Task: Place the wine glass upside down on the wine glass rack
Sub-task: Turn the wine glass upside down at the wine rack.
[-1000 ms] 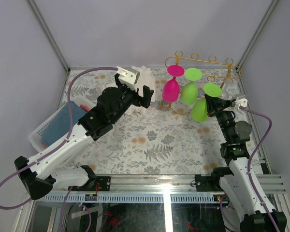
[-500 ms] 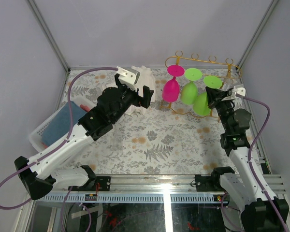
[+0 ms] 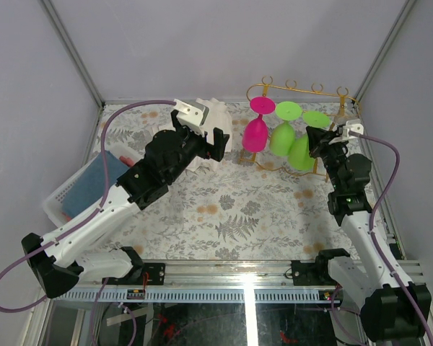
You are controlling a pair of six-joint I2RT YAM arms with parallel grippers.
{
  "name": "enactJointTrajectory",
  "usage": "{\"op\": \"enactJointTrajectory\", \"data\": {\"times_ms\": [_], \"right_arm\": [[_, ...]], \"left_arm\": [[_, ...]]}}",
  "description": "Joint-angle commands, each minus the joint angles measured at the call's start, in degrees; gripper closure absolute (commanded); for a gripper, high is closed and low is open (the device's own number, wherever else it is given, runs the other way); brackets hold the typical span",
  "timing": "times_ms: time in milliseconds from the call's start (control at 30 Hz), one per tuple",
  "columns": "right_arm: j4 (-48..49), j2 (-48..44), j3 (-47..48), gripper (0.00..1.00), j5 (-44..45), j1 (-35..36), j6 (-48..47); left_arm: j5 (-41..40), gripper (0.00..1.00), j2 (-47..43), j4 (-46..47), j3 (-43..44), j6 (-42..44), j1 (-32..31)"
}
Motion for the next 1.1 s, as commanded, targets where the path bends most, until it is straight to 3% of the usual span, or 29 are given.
{"op": "enactJointTrajectory", "data": {"times_ms": [0, 433, 733, 1067], "right_arm": [[3.08, 0.87, 3.61, 1.00, 3.05, -0.12, 0.10], [-0.24, 3.56, 5.42, 0.96, 5.53, -0.13, 0.32], [-2.13, 2.55, 4.15, 0.69, 7.03, -0.12, 0.12], [-5.40, -1.59, 3.11, 0.51, 8.21, -0.12, 0.24]], "left_arm": [[-0.32, 0.11, -1.08, 2.18, -0.68, 0.43, 0.32], [-0.31, 0.11, -1.04, 2.20, -0.68, 0.52, 0.49], [-0.33, 0.11, -1.02, 2.28, -0.75, 0.47, 0.54], [-0.31, 0.11, -1.05, 2.29, -0.82, 0.56, 0.55]]}}
